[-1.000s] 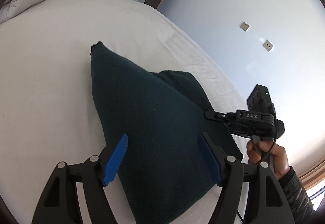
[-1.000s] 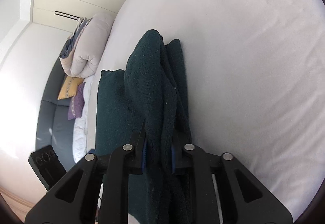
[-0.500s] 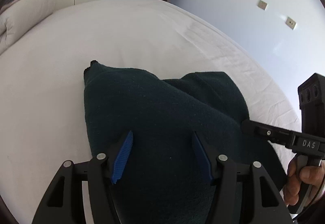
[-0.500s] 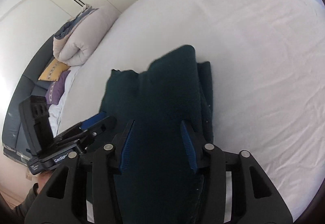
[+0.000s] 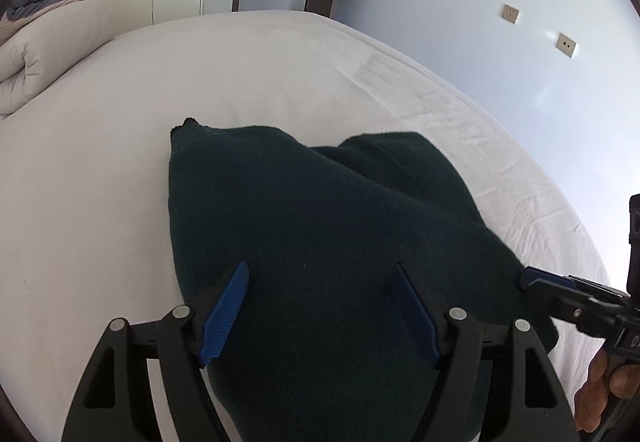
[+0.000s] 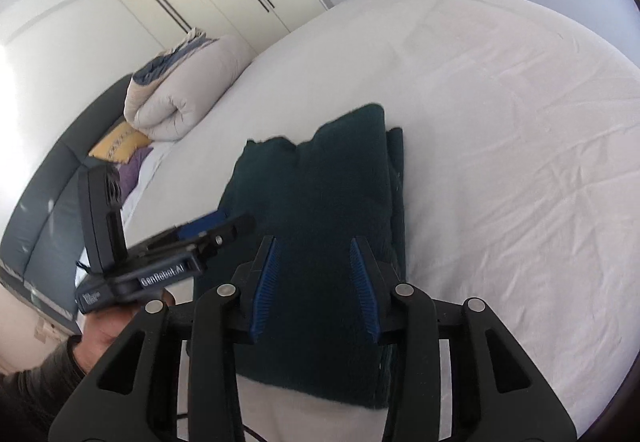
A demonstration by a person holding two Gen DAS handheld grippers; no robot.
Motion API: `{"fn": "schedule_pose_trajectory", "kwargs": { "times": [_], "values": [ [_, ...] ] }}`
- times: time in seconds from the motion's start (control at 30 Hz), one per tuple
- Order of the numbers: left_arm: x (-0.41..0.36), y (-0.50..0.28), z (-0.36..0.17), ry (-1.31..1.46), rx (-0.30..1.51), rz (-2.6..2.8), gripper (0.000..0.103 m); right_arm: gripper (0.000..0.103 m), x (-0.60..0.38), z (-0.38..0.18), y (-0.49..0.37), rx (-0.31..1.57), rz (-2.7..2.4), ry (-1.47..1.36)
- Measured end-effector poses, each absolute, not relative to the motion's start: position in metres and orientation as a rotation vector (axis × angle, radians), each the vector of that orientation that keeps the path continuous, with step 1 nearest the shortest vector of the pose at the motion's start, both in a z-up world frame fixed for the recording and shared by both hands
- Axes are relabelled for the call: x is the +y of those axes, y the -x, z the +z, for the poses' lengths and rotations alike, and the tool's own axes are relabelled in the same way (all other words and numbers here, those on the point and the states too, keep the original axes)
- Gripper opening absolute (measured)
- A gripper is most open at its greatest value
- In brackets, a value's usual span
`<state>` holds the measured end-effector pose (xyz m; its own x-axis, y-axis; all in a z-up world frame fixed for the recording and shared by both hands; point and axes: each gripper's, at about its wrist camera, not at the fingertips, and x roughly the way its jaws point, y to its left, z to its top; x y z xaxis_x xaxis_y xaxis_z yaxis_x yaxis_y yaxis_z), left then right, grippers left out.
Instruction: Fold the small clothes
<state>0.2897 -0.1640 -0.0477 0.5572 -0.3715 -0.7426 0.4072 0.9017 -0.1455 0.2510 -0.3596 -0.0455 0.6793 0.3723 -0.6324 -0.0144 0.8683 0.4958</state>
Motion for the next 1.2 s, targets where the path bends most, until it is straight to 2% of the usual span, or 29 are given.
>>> {"fn": "schedule_pose_trajectory", "kwargs": {
  "times": [0.07, 0.13, 0.2, 0.37, 0.43, 0.5, 0.57, 0.73, 0.8, 0.87, 0.93, 0.97, 1.0, 1.03, 1.1, 1.13, 1.2],
  "values": [
    [-0.171, -0.281, -0.054, -0.102, 0.834, -0.454, 0.075, 0.039, -0.36, -0.064, -0.246, 0.868, 0.19, -0.456],
    [-0.177, -0.276, -0.061, -0.14, 0.812, -0.459, 0.082, 0.037, -0.369, -0.083, -0.239, 0.871, 0.202, -0.509],
    [-0.18, -0.276, -0.063, -0.148, 0.81, -0.473, 0.086, 0.036, -0.374, -0.085, -0.236, 0.85, 0.207, -0.53],
    [-0.154, -0.269, -0.034, -0.019, 0.788, -0.51, 0.086, 0.04, -0.372, -0.068, -0.232, 0.829, 0.206, -0.508],
    [-0.131, -0.265, -0.021, 0.031, 0.723, -0.467, 0.097, 0.055, -0.382, -0.056, -0.23, 0.789, 0.19, -0.531],
    [-0.108, -0.273, -0.021, 0.096, 0.729, -0.428, 0.097, 0.062, -0.394, -0.048, -0.232, 0.777, 0.18, -0.561],
    [-0.095, -0.288, -0.033, 0.148, 0.808, -0.413, 0.097, 0.062, -0.401, -0.046, -0.243, 0.797, 0.18, -0.582],
    [-0.08, -0.311, -0.077, 0.328, 1.029, -0.46, 0.087, 0.063, -0.4, -0.066, -0.289, 0.929, 0.219, -0.626],
    [-0.087, -0.314, -0.087, 0.356, 1.067, -0.478, 0.084, 0.063, -0.399, -0.087, -0.311, 1.0, 0.215, -0.665],
    [-0.097, -0.319, -0.089, 0.351, 1.089, -0.507, 0.074, 0.063, -0.398, -0.094, -0.325, 0.988, 0.224, -0.691],
    [-0.104, -0.327, -0.09, 0.347, 1.124, -0.503, 0.07, 0.061, -0.393, -0.093, -0.333, 1.001, 0.218, -0.674],
    [-0.107, -0.33, -0.089, 0.338, 1.136, -0.502, 0.068, 0.056, -0.389, -0.093, -0.337, 1.012, 0.213, -0.643],
    [-0.109, -0.332, -0.089, 0.324, 1.145, -0.5, 0.062, 0.041, -0.383, -0.091, -0.34, 1.028, 0.21, -0.594],
    [-0.11, -0.331, -0.086, 0.316, 1.144, -0.501, 0.054, 0.038, -0.377, -0.091, -0.343, 1.048, 0.206, -0.557],
    [-0.113, -0.324, -0.078, 0.274, 1.129, -0.502, 0.046, 0.029, -0.369, -0.087, -0.344, 1.055, 0.18, -0.52],
    [-0.112, -0.319, -0.073, 0.26, 1.121, -0.5, 0.042, 0.023, -0.362, -0.081, -0.342, 1.05, 0.159, -0.481],
    [-0.107, -0.302, -0.06, 0.238, 1.102, -0.501, 0.04, 0.021, -0.337, -0.064, -0.334, 1.028, 0.106, -0.346]
  ]
}}
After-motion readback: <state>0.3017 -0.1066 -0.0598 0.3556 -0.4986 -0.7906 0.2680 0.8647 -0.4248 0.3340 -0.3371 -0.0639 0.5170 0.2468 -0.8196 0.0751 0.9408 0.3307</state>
